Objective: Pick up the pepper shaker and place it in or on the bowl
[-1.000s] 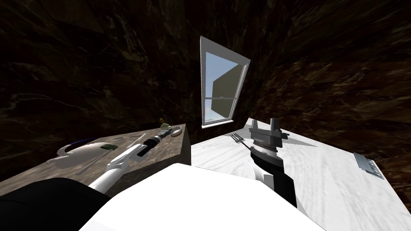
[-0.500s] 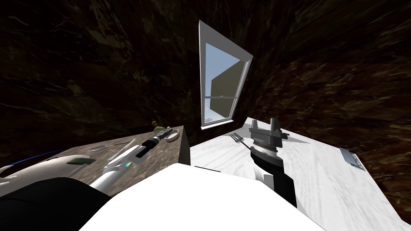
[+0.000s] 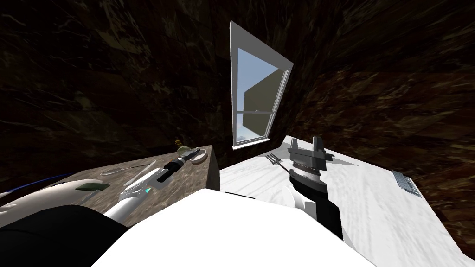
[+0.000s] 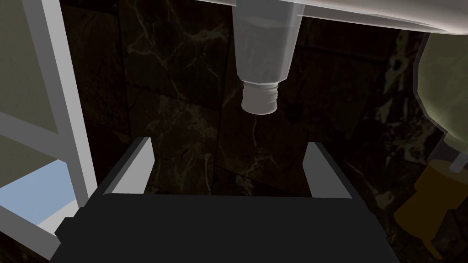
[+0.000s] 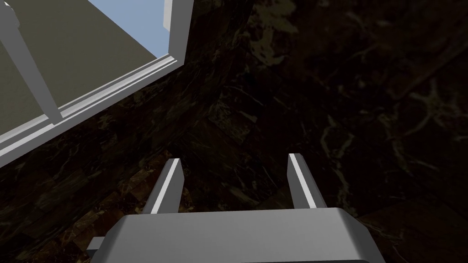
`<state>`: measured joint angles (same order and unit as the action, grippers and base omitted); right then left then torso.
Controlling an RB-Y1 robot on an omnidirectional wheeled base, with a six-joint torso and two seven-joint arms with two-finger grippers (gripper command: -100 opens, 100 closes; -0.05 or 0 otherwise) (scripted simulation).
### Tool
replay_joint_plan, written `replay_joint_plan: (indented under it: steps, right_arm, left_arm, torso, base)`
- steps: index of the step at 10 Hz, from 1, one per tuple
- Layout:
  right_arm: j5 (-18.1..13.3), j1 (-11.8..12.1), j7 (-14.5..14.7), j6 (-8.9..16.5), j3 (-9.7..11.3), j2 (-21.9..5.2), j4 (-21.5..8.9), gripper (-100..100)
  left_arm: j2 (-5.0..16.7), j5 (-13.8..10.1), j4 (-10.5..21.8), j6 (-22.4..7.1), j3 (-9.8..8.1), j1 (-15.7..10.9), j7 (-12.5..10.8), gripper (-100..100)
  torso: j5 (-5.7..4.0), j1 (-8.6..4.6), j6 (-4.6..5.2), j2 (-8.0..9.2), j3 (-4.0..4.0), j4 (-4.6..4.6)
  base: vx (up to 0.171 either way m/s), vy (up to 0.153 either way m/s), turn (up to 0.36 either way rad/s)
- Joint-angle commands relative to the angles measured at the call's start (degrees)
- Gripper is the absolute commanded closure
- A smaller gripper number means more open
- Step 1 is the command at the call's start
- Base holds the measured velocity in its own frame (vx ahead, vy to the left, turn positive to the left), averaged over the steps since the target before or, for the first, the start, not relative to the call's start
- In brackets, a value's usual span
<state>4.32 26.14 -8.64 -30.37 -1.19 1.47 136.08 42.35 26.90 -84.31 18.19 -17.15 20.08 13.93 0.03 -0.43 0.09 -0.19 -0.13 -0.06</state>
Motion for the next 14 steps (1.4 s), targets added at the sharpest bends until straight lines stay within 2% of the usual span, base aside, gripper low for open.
replay_joint_plan:
  steps: [1,2,3,7,8,9,14]
  right_arm:
    - [0.00,0.00,0.00,0.00,0.00,0.00,0.00,0]
    - [0.00,0.00,0.00,0.00,0.00,0.00,0.00,0]
    - [0.00,0.00,0.00,0.00,0.00,0.00,0.00,0]
    - [0.00,0.00,0.00,0.00,0.00,0.00,0.00,0]
    - [0.00,0.00,0.00,0.00,0.00,0.00,0.00,0]
    - [0.00,0.00,0.00,0.00,0.00,0.00,0.00,0]
    - [0.00,0.00,0.00,0.00,0.00,0.00,0.00,0]
  left_arm:
    - [1.83,-0.60,-0.79,-0.53,-0.32,0.70,-1.48,-100]
    - [2.74,-0.90,-1.18,-0.79,-0.49,1.04,-2.21,-100]
    - [4.56,-1.50,-1.97,-1.31,-0.81,1.74,-3.69,-100]
    - [8.21,-2.71,-3.54,-2.36,-1.46,3.13,-6.64,-100]
    - [7.58,-2.52,-3.44,-2.13,-1.44,3.10,-6.06,-100]
    - [7.69,-2.56,-3.52,-2.21,-1.48,3.16,-6.25,0]
    - [7.68,-2.56,-3.52,-2.20,-1.47,3.15,-6.24,0]
  torso:
    - [0.00,0.00,0.00,0.00,0.00,0.00]
    - [-0.02,-0.04,-0.01,0.01,0.01,0.00]
    - [-0.02,-0.07,0.00,0.01,0.01,0.00]
    - [-0.02,-0.08,0.00,0.01,0.01,0.00]
    - [-0.02,-0.07,0.00,0.02,0.01,0.01]
    - [0.00,-0.04,0.00,0.01,0.01,0.00]
    - [0.01,0.00,0.00,0.00,0.00,0.00]
  base:
    - [-0.001,-0.012,0.010]
    - [0.000,-0.023,0.014]
    - [-0.004,-0.027,0.015]
    - [-0.001,-0.022,0.009]
    - [-0.002,-0.007,0.002]
    - [0.000,0.000,0.000]
    - [0.000,0.000,0.000]
